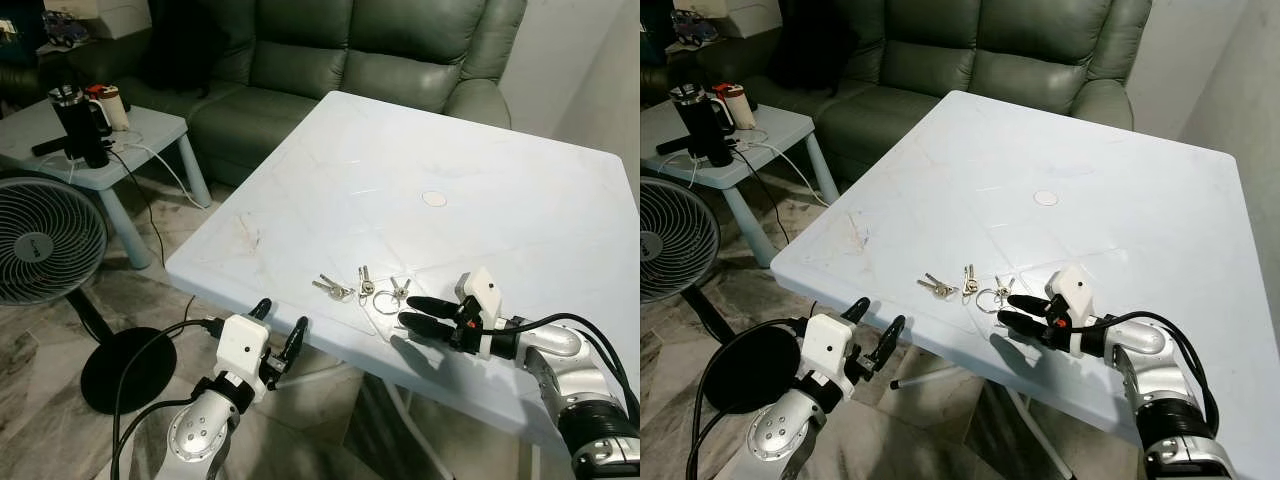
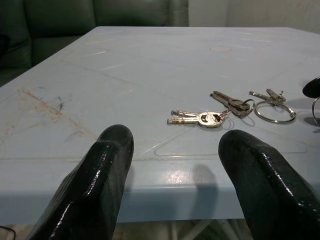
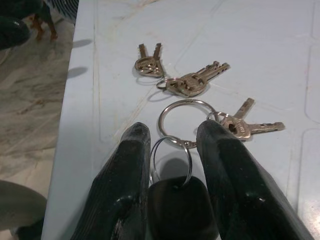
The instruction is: Hang keys on a hook
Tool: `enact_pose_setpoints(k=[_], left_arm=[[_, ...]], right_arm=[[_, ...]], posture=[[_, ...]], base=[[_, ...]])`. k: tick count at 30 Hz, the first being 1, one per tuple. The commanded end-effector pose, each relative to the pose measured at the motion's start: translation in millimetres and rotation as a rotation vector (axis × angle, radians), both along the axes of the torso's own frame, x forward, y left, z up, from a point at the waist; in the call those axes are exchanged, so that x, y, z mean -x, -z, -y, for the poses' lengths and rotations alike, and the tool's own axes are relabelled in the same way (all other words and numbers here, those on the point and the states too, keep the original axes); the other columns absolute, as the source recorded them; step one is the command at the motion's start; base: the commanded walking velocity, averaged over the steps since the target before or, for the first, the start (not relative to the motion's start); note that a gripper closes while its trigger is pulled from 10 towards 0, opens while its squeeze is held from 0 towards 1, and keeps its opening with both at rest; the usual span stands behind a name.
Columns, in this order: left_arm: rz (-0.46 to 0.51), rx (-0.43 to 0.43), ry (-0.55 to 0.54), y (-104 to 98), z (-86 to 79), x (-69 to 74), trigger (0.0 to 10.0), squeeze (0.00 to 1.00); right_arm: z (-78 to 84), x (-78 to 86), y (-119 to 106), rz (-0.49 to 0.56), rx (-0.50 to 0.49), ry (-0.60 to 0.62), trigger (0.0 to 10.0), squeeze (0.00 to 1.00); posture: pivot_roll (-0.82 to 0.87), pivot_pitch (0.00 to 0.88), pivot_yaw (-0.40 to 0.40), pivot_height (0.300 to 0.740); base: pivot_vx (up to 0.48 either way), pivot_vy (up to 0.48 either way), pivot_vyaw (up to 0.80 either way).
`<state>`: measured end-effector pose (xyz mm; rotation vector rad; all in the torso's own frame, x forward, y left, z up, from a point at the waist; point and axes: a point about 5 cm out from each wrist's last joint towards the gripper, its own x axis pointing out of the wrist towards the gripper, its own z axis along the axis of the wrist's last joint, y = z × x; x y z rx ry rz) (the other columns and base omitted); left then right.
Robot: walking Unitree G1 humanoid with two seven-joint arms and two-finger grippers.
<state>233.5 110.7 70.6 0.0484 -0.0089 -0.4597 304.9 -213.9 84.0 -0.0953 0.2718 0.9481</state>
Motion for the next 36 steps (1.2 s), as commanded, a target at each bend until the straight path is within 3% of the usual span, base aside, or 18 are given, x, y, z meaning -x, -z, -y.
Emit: enact_pose_setpoints(k=[1, 9, 10, 11, 14, 15, 16, 17, 18, 19, 20, 21, 22, 23, 36], left_arm=[[0.001, -0.009, 0.000, -1.6, -0.8, 0.7, 10.0, 0.00], [0.000, -0.008, 0.001, -1.7, -0.5, 0.8, 10.0, 0.00], [0.000, -0.008, 0.001, -1.7, -0.2, 0.8, 10.0, 0.00], [-0.001, -0.006, 0.001, -1.8, 0.2, 0.9, 10.0, 0.00], [-0.001, -0.006, 0.002, -1.9, 0.3, 1.1, 10.0, 0.00], [-0.001, -0.006, 0.001, -1.9, 0.3, 0.9, 10.0, 0.00], [-0.002, -0.006, 0.001, -1.9, 0.3, 0.8, 10.0, 0.00], [-0.002, -0.007, 0.002, -1.8, 0.3, 0.9, 10.0, 0.00], [-0.002, -0.007, 0.002, -1.8, 0.3, 0.9, 10.0, 0.00], [-0.002, -0.007, 0.002, -1.8, 0.3, 1.0, 10.0, 0.00], [-0.002, -0.007, 0.002, -1.8, 0.1, 0.8, 10.0, 0.00], [-0.002, -0.007, 0.002, -1.8, 0.1, 0.8, 10.0, 0.00], [-0.002, -0.008, 0.002, -1.8, 0.0, 0.7, 10.0, 0.00], [-0.002, -0.009, 0.002, -2.1, -0.2, 0.7, 10.0, 0.00], [-0.001, -0.008, 0.005, -2.4, 0.2, 0.2, 10.0, 0.00]], right_arm=[[1.7, -5.7, -10.3, 0.035, -0.017, 0.017, 10.0, 0.00], [1.6, -5.6, -10.5, 0.037, -0.007, 0.010, 10.0, 0.00], [1.2, -5.5, -10.0, 0.038, 0.007, 0.008, 8.1, 0.00], [0.5, -4.4, -8.3, 0.028, 0.022, -0.007, 8.9, 0.00], [0.8, -4.1, -7.5, 0.033, 0.040, -0.005, 9.1, 0.00], [0.4, -3.5, -7.3, 0.029, 0.037, -0.014, 9.9, 0.00], [0.1, -3.1, -7.2, 0.026, 0.034, -0.021, 9.9, 0.00], [0.0, -2.0, -5.9, 0.023, 0.049, -0.030, 7.6, 0.00], [0.0, -2.0, -5.9, 0.023, 0.049, -0.030, 7.6, 0.00], [0.1, -1.7, -5.4, 0.023, 0.055, -0.031, 8.5, 0.00], [0.2, -0.9, -4.4, 0.018, 0.058, -0.038, 4.6, 0.00], [0.2, -0.7, -4.2, 0.016, 0.058, -0.040, 4.6, 0.00], [0.6, -0.6, -4.4, 0.019, 0.058, -0.039, 0.9, 0.00], [1.0, -0.8, -4.6, 0.023, 0.061, -0.037, 0.0, 0.00], [3.1, -0.5, -4.2, 0.021, 0.069, -0.034, 0.0, 0.00]], posture=[[-0.07, 0.033, -0.015, 0.740], [-0.07, 0.033, -0.015, 0.740], [-0.07, 0.036, -0.017, 0.740], [-0.07, 0.036, -0.017, 0.740], [-0.07, 0.036, -0.016, 0.740], [-0.07, 0.036, -0.016, 0.740], [-0.07, 0.036, -0.016, 0.740], [-0.07, 0.035, -0.015, 0.740], [-0.07, 0.035, -0.015, 0.740], [-0.07, 0.035, -0.015, 0.740], [-0.07, 0.035, -0.015, 0.740], [-0.07, 0.035, -0.015, 0.740], [-0.07, 0.036, -0.015, 0.740], [-0.07, 0.036, -0.015, 0.740], [-0.07, 0.034, -0.013, 0.740]], base=[[0.000, 0.000, 0.00], [0.000, 0.000, 0.00], [0.000, 0.000, 0.00], [0.000, 0.000, 0.00], [0.000, 0.000, 0.00], [0.000, 0.000, 0.00], [0.000, 0.000, 0.00], [0.000, 0.000, 0.00], [0.000, 0.000, 0.00], [0.000, 0.000, 0.00], [0.000, 0.000, 0.00], [0.000, 0.000, 0.00], [0.000, 0.000, 0.00], [0.000, 0.000, 0.00], [0.000, 0.000, 0.00]])
